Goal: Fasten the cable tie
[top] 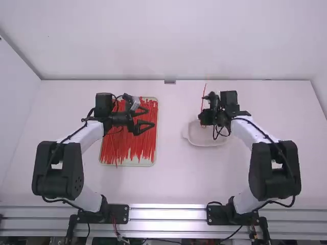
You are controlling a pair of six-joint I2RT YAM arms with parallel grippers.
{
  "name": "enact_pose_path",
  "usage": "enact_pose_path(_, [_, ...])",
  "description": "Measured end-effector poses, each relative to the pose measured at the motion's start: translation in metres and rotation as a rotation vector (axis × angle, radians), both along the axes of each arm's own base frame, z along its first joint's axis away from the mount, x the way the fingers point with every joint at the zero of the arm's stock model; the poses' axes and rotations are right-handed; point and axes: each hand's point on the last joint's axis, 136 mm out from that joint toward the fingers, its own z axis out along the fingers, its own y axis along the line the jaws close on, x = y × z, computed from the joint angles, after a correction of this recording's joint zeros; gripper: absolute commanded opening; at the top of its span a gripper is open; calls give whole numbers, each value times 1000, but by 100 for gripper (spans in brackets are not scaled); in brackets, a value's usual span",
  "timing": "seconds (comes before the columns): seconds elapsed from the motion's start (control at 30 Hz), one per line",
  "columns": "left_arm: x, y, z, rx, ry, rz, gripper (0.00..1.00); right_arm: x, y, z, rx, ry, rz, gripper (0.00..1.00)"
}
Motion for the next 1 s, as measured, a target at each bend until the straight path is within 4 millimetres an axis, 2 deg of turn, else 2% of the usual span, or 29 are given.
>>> enact_pose_path(0.17, [0, 0, 0, 1, 1, 2, 99, -12, -10, -28, -21, 15, -62, 0])
enact_pose_path(0.23, [0, 0, 0, 2, 1, 2, 99, -13, -11, -33, -25, 6, -72, 0])
enact_pose_path(0.27, [0, 0, 0, 2, 0, 2, 99, -15, -12, -37, -25, 3, -81, 9])
enact_pose_path(0.3, [1, 0, 0, 3, -2, 4, 99, -15, -13, -39, -23, 1, -88, 28])
enact_pose_path(0.33, [1, 0, 0, 3, -8, 4, 99, -16, -13, -40, -22, -4, -95, 99])
enact_pose_path(0.63, [11, 2, 4, -2, -1, 46, 99, -12, -19, -40, -9, -15, -130, 99])
enact_pose_path(0.8, [10, 8, 4, 22, 86, 121, 99, -27, -22, -46, -21, 82, -140, 99])
enact_pose_path(0.9, [4, 12, 22, 37, 76, 163, 99, -32, -22, -34, -23, 99, -139, 99])
enact_pose_path(1.0, [-7, 14, 53, 41, 18, 186, 99, -32, -19, -3, -21, 60, -131, 99])
